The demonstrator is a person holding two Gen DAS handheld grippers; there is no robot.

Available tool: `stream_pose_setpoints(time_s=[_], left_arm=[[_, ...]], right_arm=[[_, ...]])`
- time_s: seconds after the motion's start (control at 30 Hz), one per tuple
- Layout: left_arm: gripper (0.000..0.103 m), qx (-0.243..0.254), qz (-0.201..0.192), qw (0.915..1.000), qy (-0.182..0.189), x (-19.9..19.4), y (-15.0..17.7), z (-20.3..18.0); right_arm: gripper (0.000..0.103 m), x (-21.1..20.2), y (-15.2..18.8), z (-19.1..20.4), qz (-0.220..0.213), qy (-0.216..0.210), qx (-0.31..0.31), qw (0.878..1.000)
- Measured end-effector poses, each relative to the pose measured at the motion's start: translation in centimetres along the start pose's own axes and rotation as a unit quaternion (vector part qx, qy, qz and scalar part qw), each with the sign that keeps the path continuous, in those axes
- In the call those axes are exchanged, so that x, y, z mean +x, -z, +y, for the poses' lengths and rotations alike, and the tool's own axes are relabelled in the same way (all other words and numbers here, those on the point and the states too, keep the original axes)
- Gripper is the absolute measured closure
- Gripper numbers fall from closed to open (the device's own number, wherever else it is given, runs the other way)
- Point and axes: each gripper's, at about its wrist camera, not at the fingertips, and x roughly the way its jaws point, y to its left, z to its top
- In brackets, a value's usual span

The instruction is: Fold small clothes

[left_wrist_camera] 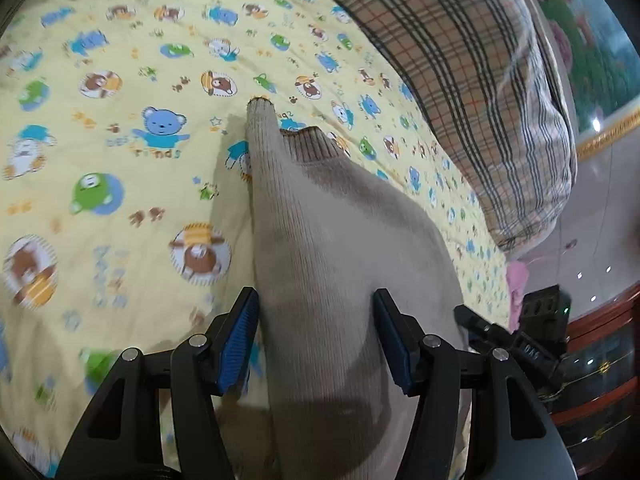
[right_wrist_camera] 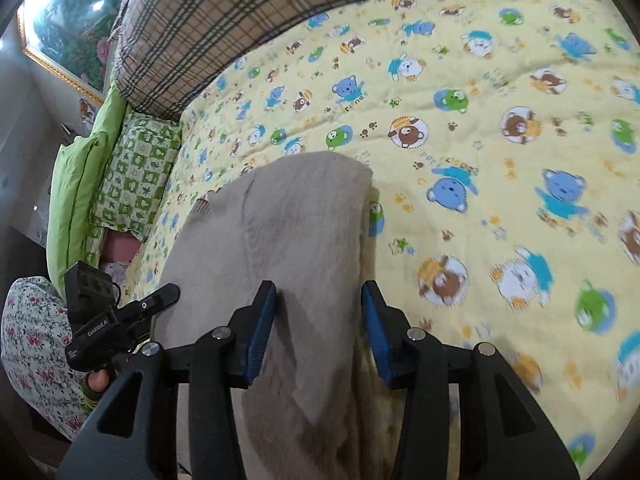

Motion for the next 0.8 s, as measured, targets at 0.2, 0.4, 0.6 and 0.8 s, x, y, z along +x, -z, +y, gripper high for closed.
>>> stream_pose_setpoints(time_s=[0.2,0.4,0.6,0.8], left_arm=[[0.083,0.035,-0.068,0.9971,0.002,-0.2,-0.5,-1.0],[0.082,0.023,-0.066,0.9974,-0.015,0.7,-1.5,0.2],[0.082,0.021,-0.084,0.9945,-0.060,0.7,-4.5,1.2],[0.085,0.008,-0.116,0.9908,-0.070,-2.1,-5.2,2.1]], right_arm=[[0.094,-0.7,-0.9,1.9,-0.042,-0.007,-0.046,0.998],[0.094,1.8,-0.6,0.1,-0.021,0.031,-0.040,0.999],[0.085,0.3,-0.6,-0.4,-0.028,0.023,-0.012,0.999],[0.085,-3.5,0.8,0.3,-0.056,0.031,-0.016,0.998]])
